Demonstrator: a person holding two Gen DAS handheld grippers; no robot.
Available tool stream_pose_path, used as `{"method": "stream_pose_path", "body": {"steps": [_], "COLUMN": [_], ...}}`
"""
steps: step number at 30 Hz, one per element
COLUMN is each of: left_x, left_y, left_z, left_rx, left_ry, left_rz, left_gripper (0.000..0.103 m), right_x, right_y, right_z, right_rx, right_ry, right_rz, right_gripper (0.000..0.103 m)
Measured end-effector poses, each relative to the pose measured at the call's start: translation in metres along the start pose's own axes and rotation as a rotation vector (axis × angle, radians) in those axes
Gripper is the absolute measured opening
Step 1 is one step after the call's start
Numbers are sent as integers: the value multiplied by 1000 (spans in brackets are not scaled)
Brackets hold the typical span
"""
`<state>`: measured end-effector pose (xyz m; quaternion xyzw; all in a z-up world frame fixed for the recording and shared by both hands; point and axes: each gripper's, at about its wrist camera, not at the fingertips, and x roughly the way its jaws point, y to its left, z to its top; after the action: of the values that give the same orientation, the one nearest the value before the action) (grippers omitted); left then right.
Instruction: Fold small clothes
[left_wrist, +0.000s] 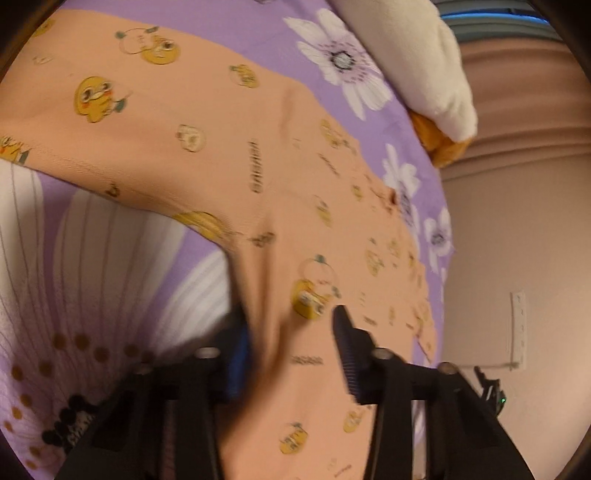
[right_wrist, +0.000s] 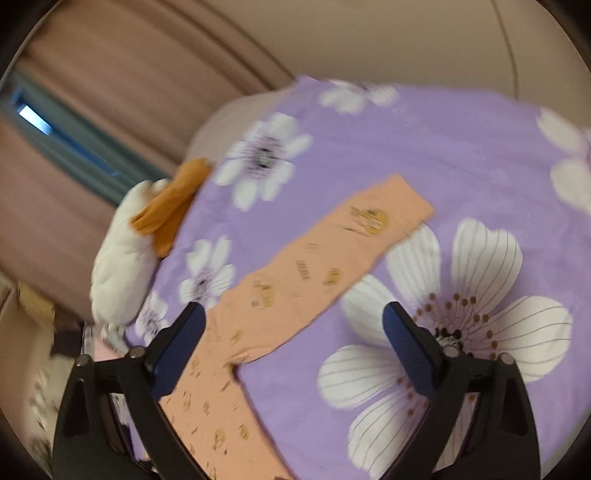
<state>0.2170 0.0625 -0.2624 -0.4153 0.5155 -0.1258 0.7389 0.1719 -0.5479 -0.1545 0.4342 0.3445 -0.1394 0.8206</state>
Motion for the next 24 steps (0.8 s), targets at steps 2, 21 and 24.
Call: {"method": "stream_pose_path", "body": {"steps": [2,21,24], "left_x": [1,17,18], "left_y": [7,-4,-4], "left_z": [-1,3,3], "left_rx": [-14,105,90], "left_ry": [-17,-57,-63], "left_rz": [30,144,152], "left_gripper": [19,10,10], "right_x": [18,87,79], "right_y": [-9,-112,-103], "right_z": [10,63,65], "right_rx": [46,290,283], "right_ry": [35,-107,-110], "right_rz": [-54,87,75], "right_gripper": [82,4,7]}}
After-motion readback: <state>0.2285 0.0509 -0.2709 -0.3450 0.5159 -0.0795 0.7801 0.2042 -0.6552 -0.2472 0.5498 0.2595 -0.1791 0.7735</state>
